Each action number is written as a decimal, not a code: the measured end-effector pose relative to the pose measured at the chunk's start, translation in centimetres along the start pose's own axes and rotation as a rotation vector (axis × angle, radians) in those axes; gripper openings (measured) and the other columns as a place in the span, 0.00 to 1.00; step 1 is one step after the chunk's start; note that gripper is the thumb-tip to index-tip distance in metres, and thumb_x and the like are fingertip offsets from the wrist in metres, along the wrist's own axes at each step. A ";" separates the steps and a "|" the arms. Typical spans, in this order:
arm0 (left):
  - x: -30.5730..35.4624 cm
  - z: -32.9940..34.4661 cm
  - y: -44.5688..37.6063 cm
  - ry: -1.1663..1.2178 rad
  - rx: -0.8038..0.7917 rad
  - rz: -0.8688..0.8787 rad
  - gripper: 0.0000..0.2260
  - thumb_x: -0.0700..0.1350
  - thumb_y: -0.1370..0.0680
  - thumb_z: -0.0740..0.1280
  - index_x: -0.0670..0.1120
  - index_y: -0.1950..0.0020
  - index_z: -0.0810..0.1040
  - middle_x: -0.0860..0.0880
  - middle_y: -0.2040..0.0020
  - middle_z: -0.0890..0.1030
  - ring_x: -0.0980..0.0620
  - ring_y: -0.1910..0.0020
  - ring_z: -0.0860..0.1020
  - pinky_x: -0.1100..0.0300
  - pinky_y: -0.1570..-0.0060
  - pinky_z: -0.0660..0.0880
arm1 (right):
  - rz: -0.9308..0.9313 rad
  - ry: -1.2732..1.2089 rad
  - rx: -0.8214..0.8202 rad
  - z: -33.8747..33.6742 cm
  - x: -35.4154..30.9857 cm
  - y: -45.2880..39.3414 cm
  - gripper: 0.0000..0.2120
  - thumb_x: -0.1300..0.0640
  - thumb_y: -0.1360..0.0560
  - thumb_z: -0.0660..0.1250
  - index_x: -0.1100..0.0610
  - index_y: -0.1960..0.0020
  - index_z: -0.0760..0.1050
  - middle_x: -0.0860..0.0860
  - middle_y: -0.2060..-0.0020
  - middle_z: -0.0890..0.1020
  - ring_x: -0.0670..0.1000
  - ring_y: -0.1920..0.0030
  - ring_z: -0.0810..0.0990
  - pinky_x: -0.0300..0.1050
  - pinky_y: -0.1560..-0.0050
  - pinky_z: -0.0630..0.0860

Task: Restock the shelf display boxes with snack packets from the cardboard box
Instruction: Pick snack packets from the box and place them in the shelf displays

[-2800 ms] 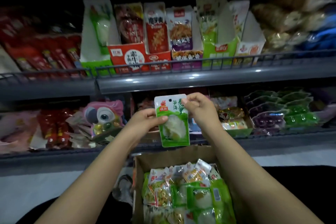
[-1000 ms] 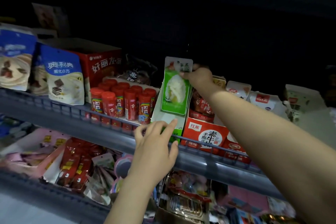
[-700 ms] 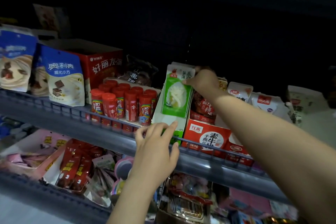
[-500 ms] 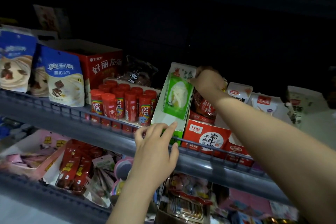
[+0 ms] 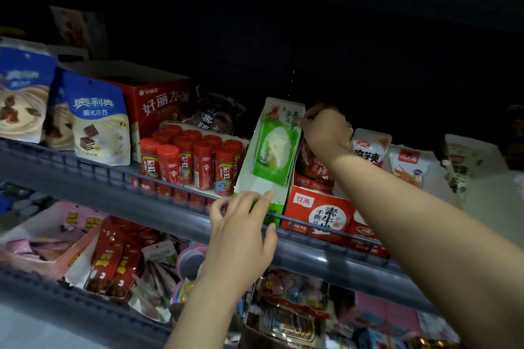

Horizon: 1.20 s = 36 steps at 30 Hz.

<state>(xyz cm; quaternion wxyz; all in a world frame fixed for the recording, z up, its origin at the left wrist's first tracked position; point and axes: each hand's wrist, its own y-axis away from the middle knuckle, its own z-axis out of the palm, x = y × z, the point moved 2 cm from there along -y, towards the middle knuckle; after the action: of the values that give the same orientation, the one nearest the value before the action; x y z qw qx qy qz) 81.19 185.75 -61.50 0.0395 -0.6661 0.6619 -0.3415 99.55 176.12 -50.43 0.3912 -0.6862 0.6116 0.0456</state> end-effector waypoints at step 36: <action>10.6 16.0 20.0 0.297 -0.574 -0.140 0.16 0.45 0.21 0.60 0.48 0.32 0.71 0.48 0.37 0.72 0.49 0.40 0.73 0.51 0.38 0.70 | 0.402 -0.287 -0.369 -6.9 28.8 37.1 0.08 0.54 0.28 0.71 0.48 0.49 0.80 0.43 0.64 0.81 0.44 0.60 0.79 0.42 0.55 0.77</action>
<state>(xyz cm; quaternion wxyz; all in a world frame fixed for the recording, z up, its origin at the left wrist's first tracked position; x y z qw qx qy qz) 71.00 167.33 -79.54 -0.2703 -0.6370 0.6822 -0.2362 71.32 150.92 -79.10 0.3256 -0.5974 0.6549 0.3288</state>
